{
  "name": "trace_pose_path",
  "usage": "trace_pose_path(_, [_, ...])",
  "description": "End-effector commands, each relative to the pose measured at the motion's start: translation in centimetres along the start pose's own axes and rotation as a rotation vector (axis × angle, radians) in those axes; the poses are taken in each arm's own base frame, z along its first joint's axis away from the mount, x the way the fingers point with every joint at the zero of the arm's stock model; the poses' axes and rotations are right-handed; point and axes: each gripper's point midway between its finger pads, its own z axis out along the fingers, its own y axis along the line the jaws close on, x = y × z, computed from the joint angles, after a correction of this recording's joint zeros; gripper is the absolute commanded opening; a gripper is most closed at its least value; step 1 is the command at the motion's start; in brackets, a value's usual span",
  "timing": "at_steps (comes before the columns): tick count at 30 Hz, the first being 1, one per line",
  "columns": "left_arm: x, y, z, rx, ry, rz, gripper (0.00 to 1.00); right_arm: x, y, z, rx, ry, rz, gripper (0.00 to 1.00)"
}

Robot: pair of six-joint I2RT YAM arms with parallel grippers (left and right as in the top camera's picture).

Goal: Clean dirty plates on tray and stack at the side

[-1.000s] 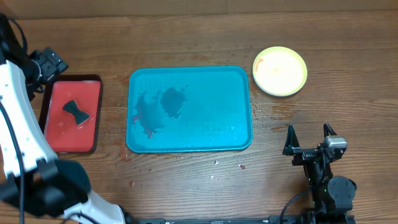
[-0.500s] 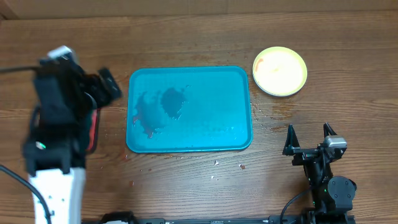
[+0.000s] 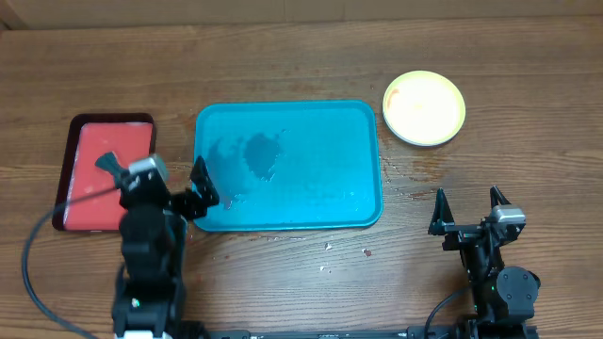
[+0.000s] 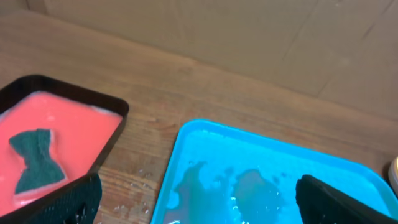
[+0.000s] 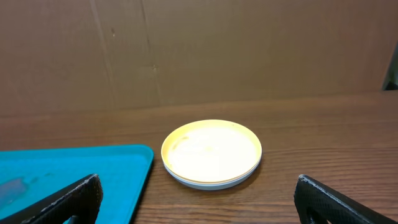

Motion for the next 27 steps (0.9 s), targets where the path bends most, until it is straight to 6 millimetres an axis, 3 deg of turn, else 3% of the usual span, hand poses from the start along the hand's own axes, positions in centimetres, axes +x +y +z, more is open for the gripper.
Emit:
trace_pose_path(1, [2.8,0.3,-0.5,0.037,-0.035,0.06,1.0,0.1,-0.1,0.0,0.009,-0.007,0.006,1.0])
trace_pose_path(13, [5.4,1.1,-1.9,0.083,-0.194,0.127,1.0,0.1,-0.1,0.0,0.009,-0.007,0.006,1.0])
trace_pose_path(19, [7.0,1.7,-2.4,0.07,-0.146,0.168,1.0,0.1,-0.1,0.0,0.009,-0.007,0.006,1.0])
trace_pose_path(23, [5.6,0.6,-3.2,0.122,-0.219,0.236,1.0,0.1,-0.1,0.0,0.009,-0.007,0.006,1.0])
trace_pose_path(27, [5.6,0.5,-3.3,0.126,-0.222,0.238,1.0,0.1,-0.1,0.0,0.009,-0.007,0.006,1.0])
